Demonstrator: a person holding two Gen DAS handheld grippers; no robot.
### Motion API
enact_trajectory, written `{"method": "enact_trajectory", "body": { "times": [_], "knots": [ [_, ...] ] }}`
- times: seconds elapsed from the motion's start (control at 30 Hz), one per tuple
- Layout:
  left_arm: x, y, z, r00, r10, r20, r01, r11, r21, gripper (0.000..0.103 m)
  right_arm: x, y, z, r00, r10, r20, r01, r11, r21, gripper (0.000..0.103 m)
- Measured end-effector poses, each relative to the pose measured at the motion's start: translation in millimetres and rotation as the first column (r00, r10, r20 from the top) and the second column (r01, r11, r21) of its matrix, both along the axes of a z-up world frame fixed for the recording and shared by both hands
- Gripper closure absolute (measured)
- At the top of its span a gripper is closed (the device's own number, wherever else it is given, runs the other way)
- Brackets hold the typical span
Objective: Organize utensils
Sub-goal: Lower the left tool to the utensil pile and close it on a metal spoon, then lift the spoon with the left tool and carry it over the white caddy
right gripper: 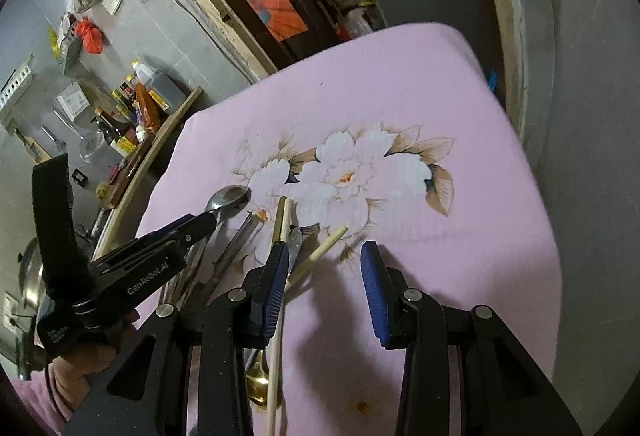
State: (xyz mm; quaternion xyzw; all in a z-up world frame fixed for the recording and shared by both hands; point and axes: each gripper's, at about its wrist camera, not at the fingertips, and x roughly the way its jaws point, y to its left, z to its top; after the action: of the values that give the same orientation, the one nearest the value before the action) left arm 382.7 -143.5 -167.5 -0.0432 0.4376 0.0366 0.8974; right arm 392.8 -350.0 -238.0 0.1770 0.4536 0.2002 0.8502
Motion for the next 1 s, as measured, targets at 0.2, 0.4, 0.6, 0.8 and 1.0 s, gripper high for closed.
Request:
{"method": "enact_trajectory", "body": {
  "times": [0.2, 0.4, 0.6, 0.8, 1.0],
  "knots": [
    [11, -5, 3, 0.999, -0.027, -0.036, 0.027, 1.0, 0.001, 0.083, 4, 2, -7, 1.0, -0.01, -0.03, 0.011, 0.999, 0.031, 0.082],
    [18, -6, 7, 0.998, -0.035, -0.044, 0.035, 0.999, -0.014, 0.096, 4, 7, -11, 0.999, 0.004, -0.047, -0.001, 0.998, 0.056, 0.087],
    [11, 2, 16, 0.999, -0.02, -0.033, 0.018, 0.998, -0.056, 0.097, 1, 7, -9, 0.998, 0.01, -0.057, -0.004, 0.995, 0.103, 0.091],
    [-10, 8, 38, 1.0, -0.028, 0.011, 0.029, 0.988, -0.155, 0.097, -6, 1, 4, 0.999, 0.022, -0.028, -0.017, 0.989, 0.149, 0.093],
    [-44, 8, 70, 0.993, -0.045, 0.112, 0.069, 0.972, -0.223, 0.098, -20, -6, 32, 0.998, 0.037, 0.044, -0.045, 0.981, 0.189, 0.095]
  ]
}}
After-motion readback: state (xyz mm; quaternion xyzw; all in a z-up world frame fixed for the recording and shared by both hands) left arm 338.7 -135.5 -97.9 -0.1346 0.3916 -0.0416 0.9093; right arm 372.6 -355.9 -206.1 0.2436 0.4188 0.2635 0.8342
